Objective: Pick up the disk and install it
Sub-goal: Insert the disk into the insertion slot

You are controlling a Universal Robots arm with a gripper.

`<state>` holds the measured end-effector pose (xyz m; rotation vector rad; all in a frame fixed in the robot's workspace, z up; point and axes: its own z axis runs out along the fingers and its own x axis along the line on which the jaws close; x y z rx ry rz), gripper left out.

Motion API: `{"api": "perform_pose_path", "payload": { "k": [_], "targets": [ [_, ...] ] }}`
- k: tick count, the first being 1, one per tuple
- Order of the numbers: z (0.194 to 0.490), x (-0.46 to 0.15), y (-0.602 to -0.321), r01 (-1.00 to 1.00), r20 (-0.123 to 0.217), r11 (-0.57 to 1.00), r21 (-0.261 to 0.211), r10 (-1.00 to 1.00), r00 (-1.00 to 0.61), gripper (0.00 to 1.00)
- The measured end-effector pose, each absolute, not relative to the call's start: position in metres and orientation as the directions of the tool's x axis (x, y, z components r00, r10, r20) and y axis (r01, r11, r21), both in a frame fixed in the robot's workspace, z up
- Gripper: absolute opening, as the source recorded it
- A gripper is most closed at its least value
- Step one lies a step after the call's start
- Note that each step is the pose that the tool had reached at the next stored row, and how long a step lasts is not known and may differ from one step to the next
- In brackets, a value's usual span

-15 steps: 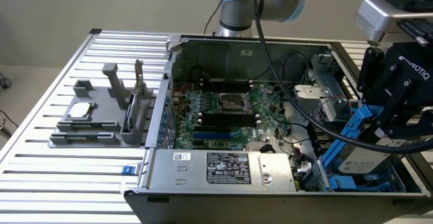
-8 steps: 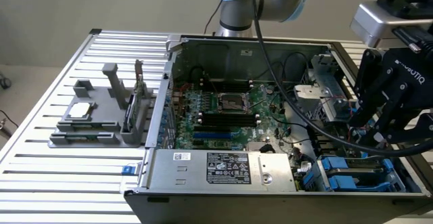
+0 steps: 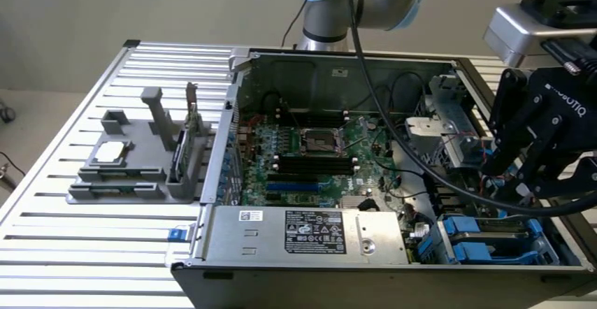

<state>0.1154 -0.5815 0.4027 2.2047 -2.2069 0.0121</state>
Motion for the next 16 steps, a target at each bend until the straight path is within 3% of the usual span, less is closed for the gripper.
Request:
{"api": "perform_pose_path", "payload": {
  "k": [3,6,9,10,16],
  "targets": [
    [0.4028,0.1192,-0.5814,-1.0,0.021,0.001,0.01,-1.0,-0.001,0.38],
    [0.4027,0.1226,-0.5814,-1.0,0.021,0.0,0.01,-1.0,0.001,0.26],
    [0.4027,0.1238,-0.5814,-1.0,0.021,-0.001,0.01,-1.0,0.001,0.2],
    [0.4027,0.1238,-0.5814,-1.0,0.021,-0.001,0.01,-1.0,0.001,0.13],
    [0.4027,0.1239,-0.5814,-1.0,0.021,-0.001,0.01,-1.0,0.002,0.13]
  ]
}}
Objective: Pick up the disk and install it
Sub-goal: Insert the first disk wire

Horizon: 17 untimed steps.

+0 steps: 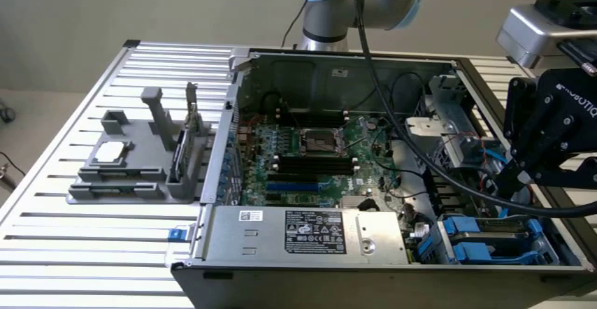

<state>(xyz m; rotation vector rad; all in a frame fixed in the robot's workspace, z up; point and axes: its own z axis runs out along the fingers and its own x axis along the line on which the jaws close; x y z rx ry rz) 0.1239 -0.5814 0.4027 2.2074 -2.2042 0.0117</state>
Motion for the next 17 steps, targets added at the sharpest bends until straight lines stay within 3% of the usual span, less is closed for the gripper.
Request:
{"api": "perform_pose_path", "payload": {
  "k": [17],
  "targets": [
    [0.4027,0.1239,-0.5814,-0.998,0.02,0.055,0.01,-0.998,-0.055,0.13]
  ]
}}
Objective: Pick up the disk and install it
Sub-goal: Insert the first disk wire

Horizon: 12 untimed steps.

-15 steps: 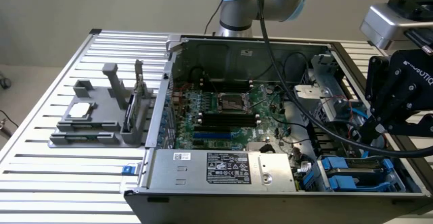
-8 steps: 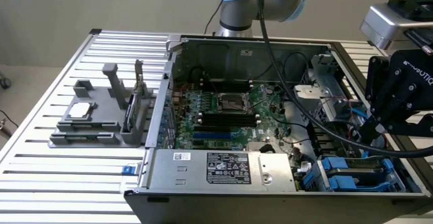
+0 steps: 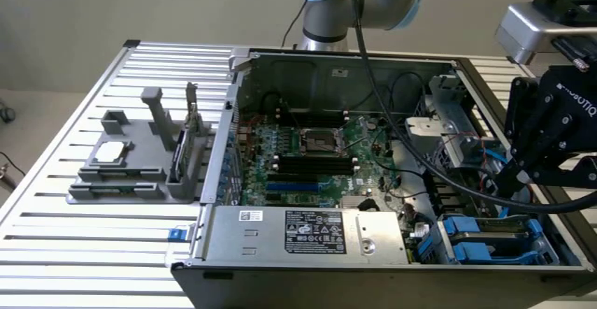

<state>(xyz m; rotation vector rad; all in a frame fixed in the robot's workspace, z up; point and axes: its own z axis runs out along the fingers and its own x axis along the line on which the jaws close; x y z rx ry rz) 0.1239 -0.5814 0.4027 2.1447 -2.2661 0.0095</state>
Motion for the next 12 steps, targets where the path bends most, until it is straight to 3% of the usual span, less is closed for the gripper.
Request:
{"api": "perform_pose_path", "payload": {
  "k": [8,12],
  "targets": [
    [0.4027,0.1239,-0.5814,-0.985,0.019,0.174,0.01,-0.985,-0.174,0.13],
    [0.4027,0.1239,-0.5815,-0.972,0.019,0.234,0.01,-0.972,-0.234,0.27]
  ]
}}
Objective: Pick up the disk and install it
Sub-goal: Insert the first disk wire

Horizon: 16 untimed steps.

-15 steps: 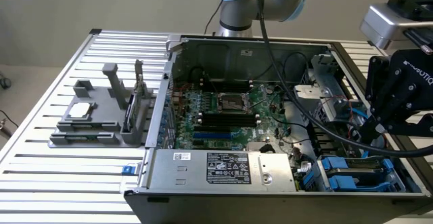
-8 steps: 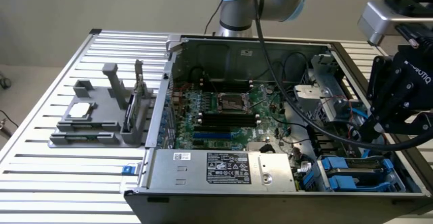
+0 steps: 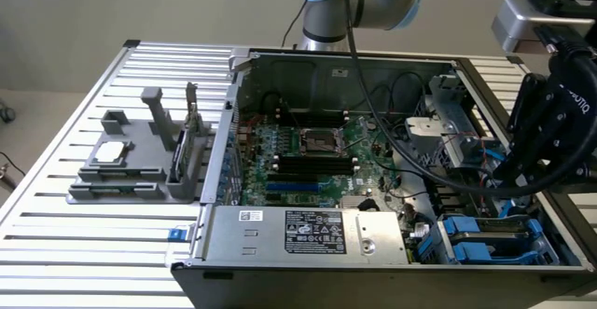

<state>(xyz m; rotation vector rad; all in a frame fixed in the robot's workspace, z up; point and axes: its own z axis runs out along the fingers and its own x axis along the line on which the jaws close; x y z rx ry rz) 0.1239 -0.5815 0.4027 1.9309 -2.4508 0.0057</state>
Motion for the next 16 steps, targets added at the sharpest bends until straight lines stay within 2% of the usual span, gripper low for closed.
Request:
{"api": "perform_pose_path", "payload": {
  "k": [16],
  "targets": [
    [0.4023,0.1239,-0.5814,-0.884,0.019,0.468,0.011,-0.884,-0.468,0.27]
  ]
}}
